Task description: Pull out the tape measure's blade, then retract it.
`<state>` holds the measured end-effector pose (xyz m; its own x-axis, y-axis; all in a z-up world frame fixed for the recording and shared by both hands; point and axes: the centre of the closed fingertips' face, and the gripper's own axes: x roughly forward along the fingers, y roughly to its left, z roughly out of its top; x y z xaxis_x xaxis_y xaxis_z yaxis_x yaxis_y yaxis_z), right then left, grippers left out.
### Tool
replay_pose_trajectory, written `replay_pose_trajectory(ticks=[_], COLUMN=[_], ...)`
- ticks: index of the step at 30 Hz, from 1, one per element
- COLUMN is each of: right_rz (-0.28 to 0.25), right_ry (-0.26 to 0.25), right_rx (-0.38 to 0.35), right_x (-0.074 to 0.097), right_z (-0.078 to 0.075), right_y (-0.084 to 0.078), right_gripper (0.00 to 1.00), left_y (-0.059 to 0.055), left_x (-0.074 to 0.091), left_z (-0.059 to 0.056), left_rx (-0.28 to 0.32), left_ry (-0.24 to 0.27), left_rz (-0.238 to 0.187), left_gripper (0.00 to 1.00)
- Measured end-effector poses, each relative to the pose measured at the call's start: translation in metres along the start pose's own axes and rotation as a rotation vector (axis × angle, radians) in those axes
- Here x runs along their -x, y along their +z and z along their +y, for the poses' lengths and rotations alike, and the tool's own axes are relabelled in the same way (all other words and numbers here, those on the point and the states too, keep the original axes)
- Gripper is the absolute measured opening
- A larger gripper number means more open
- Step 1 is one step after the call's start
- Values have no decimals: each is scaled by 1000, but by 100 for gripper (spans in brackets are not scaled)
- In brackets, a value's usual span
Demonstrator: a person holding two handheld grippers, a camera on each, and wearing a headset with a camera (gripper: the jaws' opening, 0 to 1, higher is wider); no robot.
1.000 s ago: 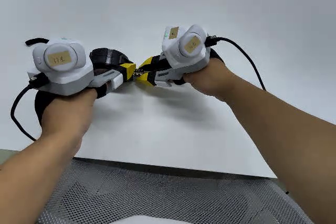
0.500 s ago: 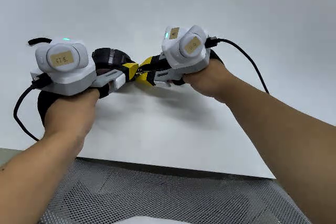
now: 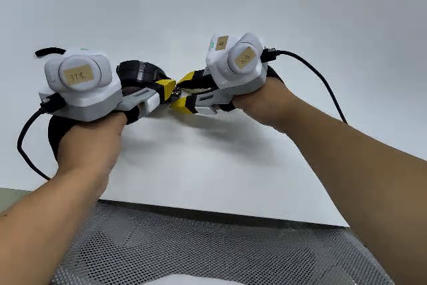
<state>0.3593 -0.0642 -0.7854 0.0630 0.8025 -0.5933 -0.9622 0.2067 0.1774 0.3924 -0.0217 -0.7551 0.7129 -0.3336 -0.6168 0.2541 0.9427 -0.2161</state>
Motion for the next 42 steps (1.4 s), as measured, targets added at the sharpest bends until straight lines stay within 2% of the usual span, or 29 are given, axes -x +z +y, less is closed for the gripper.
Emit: replay_pose_trajectory(ticks=[8, 20, 28, 42], right_rz=[6, -1, -2, -55], right_ry=[-3, -16, -38, -86], right_rx=[5, -10, -34, -85], right_x=[0, 9, 22, 41], right_z=[-1, -1, 0, 6], right_y=[0, -1, -1, 2], right_gripper=[26, 29, 34, 44], left_y=[-1, 1, 1, 3], left_x=[1, 3, 7, 15], left_z=[-1, -3, -6, -6], left_rx=[-9, -35, -79, -107], left_ry=[-3, -15, -36, -66], left_rz=[8, 6, 1, -7], left_gripper=[61, 63, 65, 69])
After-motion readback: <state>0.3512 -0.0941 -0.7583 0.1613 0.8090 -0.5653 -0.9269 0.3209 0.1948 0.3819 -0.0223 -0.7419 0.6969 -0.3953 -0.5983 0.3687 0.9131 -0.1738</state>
